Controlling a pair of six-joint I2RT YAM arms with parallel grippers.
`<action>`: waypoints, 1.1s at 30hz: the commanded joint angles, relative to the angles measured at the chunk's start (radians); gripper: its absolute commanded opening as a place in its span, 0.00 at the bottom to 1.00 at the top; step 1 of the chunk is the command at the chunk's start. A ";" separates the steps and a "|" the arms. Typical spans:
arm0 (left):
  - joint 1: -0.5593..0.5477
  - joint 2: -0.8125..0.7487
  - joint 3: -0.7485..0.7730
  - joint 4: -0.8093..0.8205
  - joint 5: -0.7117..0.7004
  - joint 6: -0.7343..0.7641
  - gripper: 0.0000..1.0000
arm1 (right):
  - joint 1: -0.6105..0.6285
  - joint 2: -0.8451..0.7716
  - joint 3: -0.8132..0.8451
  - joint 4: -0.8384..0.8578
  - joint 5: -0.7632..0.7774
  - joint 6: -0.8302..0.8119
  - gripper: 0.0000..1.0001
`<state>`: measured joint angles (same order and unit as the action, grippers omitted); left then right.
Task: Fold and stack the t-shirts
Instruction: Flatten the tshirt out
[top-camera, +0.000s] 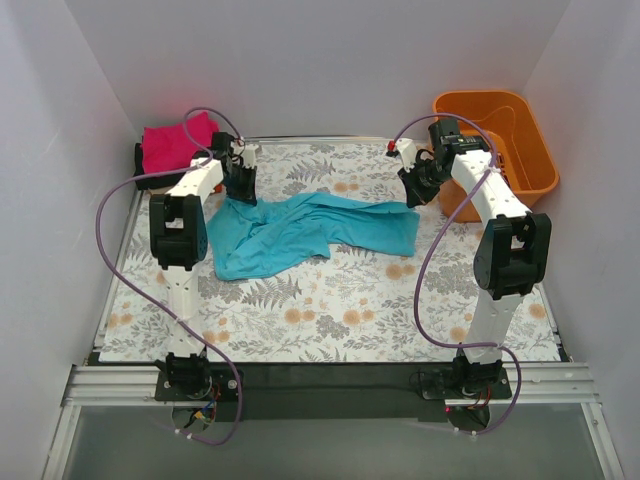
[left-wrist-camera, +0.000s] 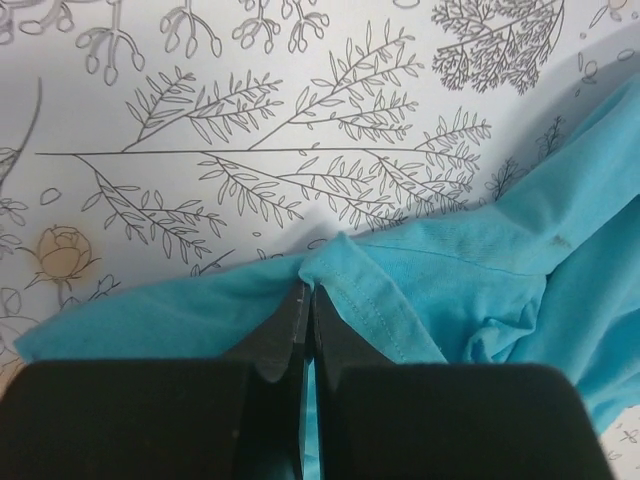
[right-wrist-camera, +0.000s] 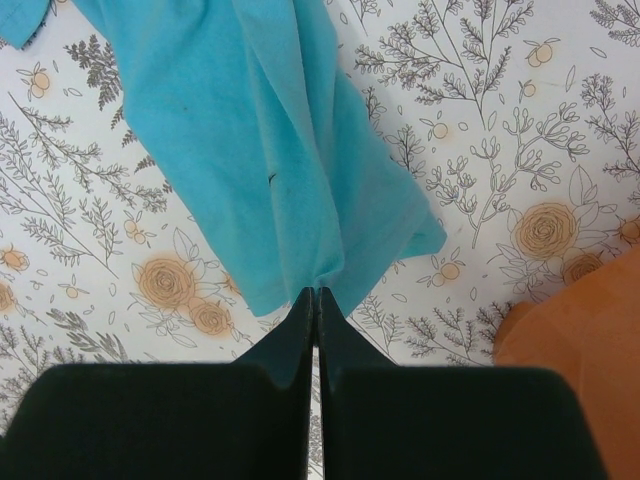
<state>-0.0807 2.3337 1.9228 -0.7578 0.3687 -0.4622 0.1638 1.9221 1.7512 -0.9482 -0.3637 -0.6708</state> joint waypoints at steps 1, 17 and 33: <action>0.013 -0.089 0.082 -0.001 -0.017 -0.036 0.00 | -0.006 -0.020 0.027 -0.017 0.012 -0.012 0.01; 0.180 -0.439 0.162 0.124 0.029 -0.190 0.00 | -0.061 -0.109 0.295 -0.014 0.068 0.027 0.01; 0.299 -1.224 -0.031 0.255 -0.117 -0.309 0.00 | -0.067 -0.717 0.269 0.092 0.124 0.011 0.01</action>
<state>0.2138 1.2022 1.9007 -0.5526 0.3622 -0.7532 0.1013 1.2797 2.0174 -0.9173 -0.2806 -0.6563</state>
